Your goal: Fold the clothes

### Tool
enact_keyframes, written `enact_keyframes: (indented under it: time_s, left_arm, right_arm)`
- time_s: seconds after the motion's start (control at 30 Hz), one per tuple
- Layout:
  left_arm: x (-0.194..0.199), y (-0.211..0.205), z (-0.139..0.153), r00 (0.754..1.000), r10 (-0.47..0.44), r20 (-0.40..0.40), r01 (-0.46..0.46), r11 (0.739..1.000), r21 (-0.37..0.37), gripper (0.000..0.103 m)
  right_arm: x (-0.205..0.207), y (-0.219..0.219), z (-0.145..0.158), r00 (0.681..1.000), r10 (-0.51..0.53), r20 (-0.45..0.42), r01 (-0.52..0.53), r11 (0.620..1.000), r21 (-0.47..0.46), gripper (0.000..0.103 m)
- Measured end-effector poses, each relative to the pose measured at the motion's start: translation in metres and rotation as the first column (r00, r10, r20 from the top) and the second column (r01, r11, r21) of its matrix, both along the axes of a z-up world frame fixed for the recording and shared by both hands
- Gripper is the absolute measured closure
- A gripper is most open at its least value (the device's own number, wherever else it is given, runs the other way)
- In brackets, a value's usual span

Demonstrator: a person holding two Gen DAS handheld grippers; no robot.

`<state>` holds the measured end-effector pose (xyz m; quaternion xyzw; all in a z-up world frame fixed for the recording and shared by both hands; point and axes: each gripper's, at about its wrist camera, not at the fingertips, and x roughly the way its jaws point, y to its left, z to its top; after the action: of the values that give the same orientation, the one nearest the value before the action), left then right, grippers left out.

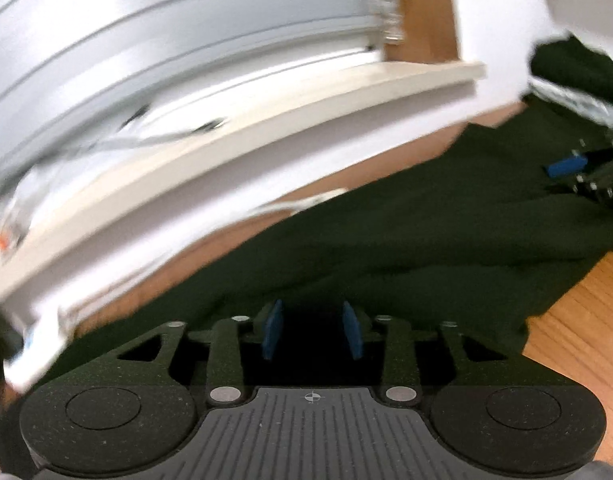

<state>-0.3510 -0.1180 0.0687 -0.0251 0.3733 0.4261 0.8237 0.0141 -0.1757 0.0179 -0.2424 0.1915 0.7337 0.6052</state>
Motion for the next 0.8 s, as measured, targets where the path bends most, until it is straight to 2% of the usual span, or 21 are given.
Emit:
enact_keyframes:
  time_s: [0.13, 0.2, 0.27, 0.4, 0.57, 0.73, 0.8]
  left_arm:
    - [0.036, -0.007, -0.008, 0.992, -0.077, -0.097, 0.082, 0.996, 0.044, 0.062]
    - [0.048, -0.011, -0.01, 0.985, -0.11, -0.133, 0.118, 0.991, 0.055, 0.059]
    - [0.058, -0.015, -0.013, 0.974, -0.142, -0.176, 0.157, 0.984, 0.079, 0.054]
    - [0.075, -0.018, -0.016, 0.95, -0.205, -0.235, 0.234, 0.967, 0.103, 0.054]
    - [0.088, -0.022, -0.02, 0.93, -0.291, -0.225, 0.321, 0.94, 0.111, 0.054]
    - [0.103, -0.032, -0.026, 0.901, -0.383, -0.205, 0.411, 0.904, 0.121, 0.054]
    - [0.114, -0.035, -0.03, 0.893, -0.407, -0.191, 0.432, 0.894, 0.117, 0.055]
  right_arm:
    - [0.0, 0.0, 0.0, 1.0, -0.002, 0.003, 0.002, 1.0, 0.001, 0.055]
    - [0.001, 0.0, 0.0, 1.0, -0.002, 0.0, 0.002, 1.0, 0.0, 0.055]
    - [0.002, 0.001, 0.0, 1.0, -0.003, -0.003, 0.003, 1.0, -0.001, 0.055]
    - [0.001, 0.0, 0.001, 1.0, -0.011, 0.006, 0.011, 1.0, 0.005, 0.053]
    - [0.005, -0.015, 0.008, 0.998, -0.053, 0.029, 0.051, 0.997, 0.049, 0.052]
    - [0.022, -0.058, 0.024, 0.995, -0.084, 0.054, 0.078, 0.992, 0.097, 0.052]
    - [0.029, -0.077, 0.025, 0.993, -0.094, 0.074, 0.088, 0.992, 0.089, 0.052]
